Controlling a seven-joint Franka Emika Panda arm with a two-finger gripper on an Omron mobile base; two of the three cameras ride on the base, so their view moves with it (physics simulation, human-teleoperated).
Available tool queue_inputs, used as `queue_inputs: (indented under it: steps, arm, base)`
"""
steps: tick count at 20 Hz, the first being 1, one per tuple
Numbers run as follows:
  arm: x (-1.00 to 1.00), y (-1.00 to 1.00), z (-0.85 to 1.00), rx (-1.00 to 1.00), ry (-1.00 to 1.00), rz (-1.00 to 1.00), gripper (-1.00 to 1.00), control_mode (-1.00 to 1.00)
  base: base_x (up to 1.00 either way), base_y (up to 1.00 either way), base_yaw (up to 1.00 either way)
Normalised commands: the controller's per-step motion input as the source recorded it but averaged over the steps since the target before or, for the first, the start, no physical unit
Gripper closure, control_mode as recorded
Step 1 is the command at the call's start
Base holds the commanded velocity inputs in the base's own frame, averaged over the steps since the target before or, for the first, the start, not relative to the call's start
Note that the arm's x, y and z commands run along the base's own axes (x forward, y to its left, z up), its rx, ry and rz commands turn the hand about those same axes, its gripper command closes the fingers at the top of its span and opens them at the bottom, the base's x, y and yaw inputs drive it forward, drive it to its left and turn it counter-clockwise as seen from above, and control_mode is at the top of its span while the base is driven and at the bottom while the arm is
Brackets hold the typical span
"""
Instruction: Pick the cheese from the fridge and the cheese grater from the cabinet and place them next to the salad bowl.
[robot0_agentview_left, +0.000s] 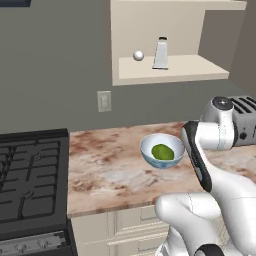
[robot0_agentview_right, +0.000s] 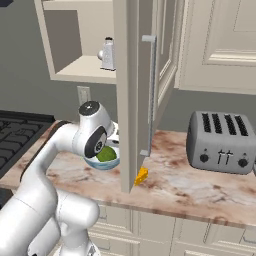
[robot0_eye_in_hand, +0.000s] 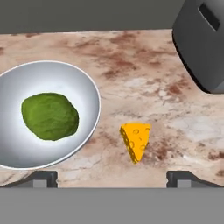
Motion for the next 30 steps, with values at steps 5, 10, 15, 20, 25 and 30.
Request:
queue_inputs:
  steps: [5,10,15,20,25,30]
  arm:
    - [0.0,0.32,0.64,-0.03,-0.23,0.0,-1.0,-1.0]
    - [0.0,0.23,0.62,-0.01,-0.04,0.0,-1.0,-1.0]
    - [0.04,0.15,0.58,-0.01,0.0,0.0,-1.0,-1.0]
    - [0.02,0.08,0.54,0.0,-0.01,0.0,-1.0,-1.0]
    - [0.04,0.18,0.48,0.0,-0.09,0.0,-1.0,-1.0]
    - [0.0,0.17,0.36,0.0,-0.07,-0.02,-1.0,-1.0]
  base:
    - [0.0,0.0,0.0]
    - [0.0,0.0,0.0]
    - [0.0,0.0,0.0]
    - [0.0,0.0,0.0]
    - [0.0,0.0,0.0]
    - [0.0,0.0,0.0]
